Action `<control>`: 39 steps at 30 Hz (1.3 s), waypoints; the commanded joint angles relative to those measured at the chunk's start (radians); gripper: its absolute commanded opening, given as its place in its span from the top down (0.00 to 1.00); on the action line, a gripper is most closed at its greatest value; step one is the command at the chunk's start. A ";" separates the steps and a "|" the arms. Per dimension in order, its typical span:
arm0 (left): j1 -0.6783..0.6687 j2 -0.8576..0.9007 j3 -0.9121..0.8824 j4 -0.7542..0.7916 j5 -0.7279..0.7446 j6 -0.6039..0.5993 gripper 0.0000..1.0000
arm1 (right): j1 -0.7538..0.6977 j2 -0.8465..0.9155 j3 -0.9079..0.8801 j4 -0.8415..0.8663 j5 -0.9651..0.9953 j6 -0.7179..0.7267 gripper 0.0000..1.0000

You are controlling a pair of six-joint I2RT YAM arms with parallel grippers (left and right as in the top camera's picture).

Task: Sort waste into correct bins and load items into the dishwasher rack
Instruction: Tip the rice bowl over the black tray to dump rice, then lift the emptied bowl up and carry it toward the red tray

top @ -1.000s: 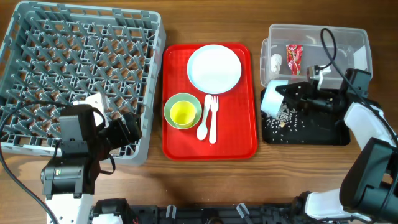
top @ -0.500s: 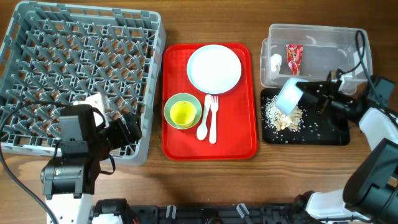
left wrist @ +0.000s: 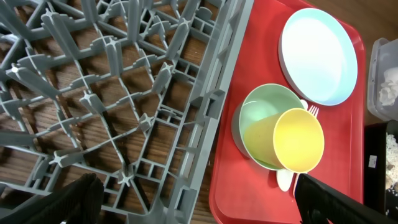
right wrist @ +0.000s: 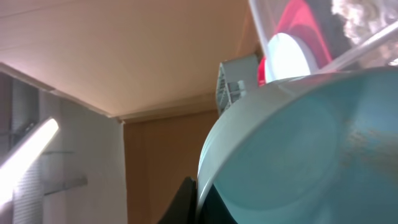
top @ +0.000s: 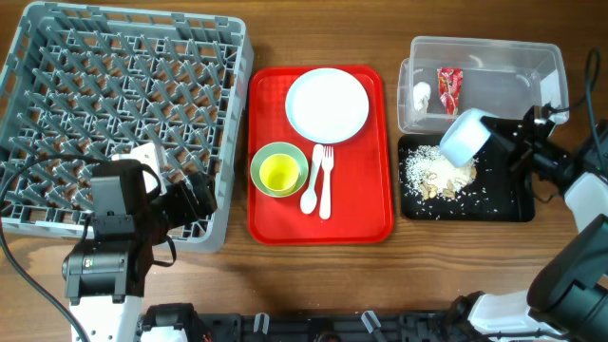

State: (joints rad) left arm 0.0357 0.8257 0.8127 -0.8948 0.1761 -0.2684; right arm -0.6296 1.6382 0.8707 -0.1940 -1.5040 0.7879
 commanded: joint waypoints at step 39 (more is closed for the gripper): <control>0.000 -0.007 0.015 0.000 -0.010 -0.002 0.00 | 0.377 -0.006 0.187 1.490 -0.069 1.011 0.95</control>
State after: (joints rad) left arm 0.0357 0.8257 0.8158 -0.8974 0.1761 -0.2684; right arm -0.2550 1.6325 0.9775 1.2991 -1.5581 1.6485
